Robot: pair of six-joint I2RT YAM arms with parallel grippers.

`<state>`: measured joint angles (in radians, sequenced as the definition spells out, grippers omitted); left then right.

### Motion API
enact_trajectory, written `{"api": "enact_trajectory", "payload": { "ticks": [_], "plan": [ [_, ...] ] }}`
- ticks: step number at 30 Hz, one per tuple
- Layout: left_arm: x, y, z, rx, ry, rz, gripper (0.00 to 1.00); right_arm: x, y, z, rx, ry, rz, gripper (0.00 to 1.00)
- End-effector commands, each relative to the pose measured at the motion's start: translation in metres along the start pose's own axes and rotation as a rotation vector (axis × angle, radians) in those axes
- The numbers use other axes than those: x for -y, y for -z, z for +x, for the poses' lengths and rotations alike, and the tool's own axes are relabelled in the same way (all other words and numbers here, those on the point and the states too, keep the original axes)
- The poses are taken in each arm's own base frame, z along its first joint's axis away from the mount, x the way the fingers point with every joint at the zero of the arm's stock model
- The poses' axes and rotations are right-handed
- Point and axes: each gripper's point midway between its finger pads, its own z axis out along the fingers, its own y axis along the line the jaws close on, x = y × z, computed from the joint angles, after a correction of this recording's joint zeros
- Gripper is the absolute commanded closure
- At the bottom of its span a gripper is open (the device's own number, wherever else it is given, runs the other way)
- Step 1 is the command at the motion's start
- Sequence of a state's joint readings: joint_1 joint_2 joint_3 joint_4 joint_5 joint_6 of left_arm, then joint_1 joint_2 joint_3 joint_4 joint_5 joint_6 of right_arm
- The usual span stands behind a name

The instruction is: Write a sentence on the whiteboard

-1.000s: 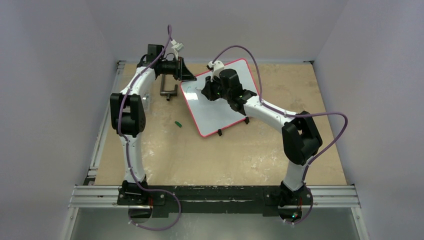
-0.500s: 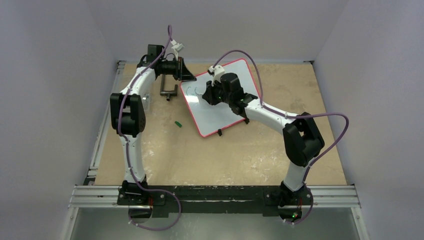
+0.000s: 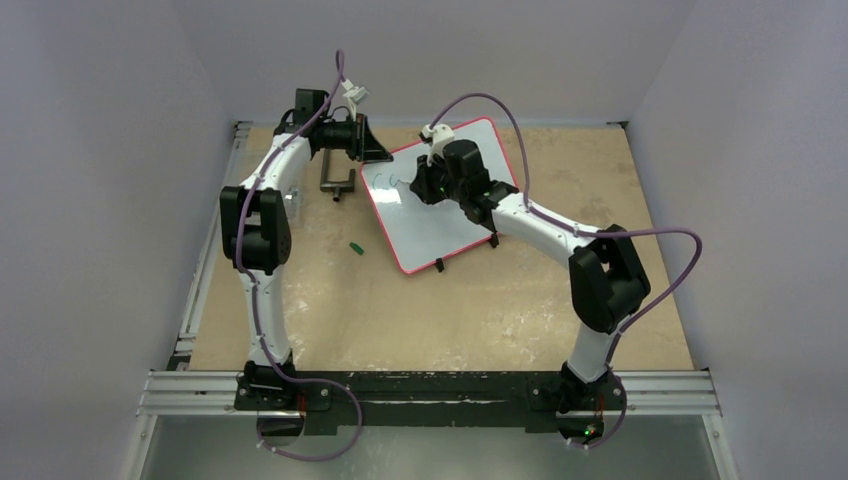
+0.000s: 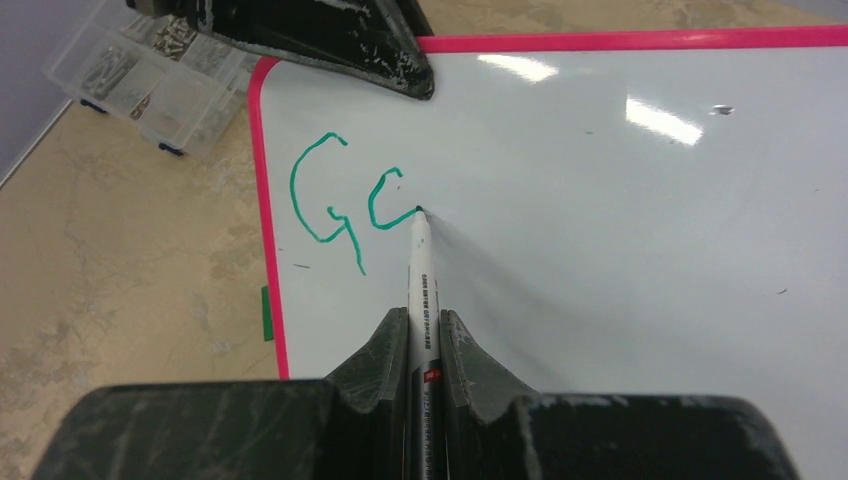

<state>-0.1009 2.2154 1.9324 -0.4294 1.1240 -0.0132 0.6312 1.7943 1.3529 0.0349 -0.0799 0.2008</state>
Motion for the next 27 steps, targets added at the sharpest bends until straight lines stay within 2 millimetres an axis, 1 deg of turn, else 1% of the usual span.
{"api": "enact_trajectory", "payload": {
  "ticks": [1,6,12,22,27],
  "plan": [
    [0.017,0.0,-0.007,0.003,-0.089,0.01,1.0,0.018,-0.002,-0.02,0.019,-0.003,0.077,1.0],
    [0.016,-0.001,-0.007,0.004,-0.09,0.01,1.0,0.015,-0.005,-0.029,0.028,-0.001,0.061,1.0],
    [0.017,-0.001,-0.008,0.005,-0.091,0.011,1.0,0.01,-0.009,-0.023,0.011,-0.007,0.034,1.0],
    [0.017,-0.001,-0.008,0.005,-0.09,0.013,1.0,-0.014,-0.016,-0.014,-0.015,0.003,-0.054,1.0],
    [0.017,-0.001,-0.007,0.005,-0.093,0.01,1.0,-0.017,-0.016,-0.011,-0.023,0.005,-0.056,1.0]
  ]
}}
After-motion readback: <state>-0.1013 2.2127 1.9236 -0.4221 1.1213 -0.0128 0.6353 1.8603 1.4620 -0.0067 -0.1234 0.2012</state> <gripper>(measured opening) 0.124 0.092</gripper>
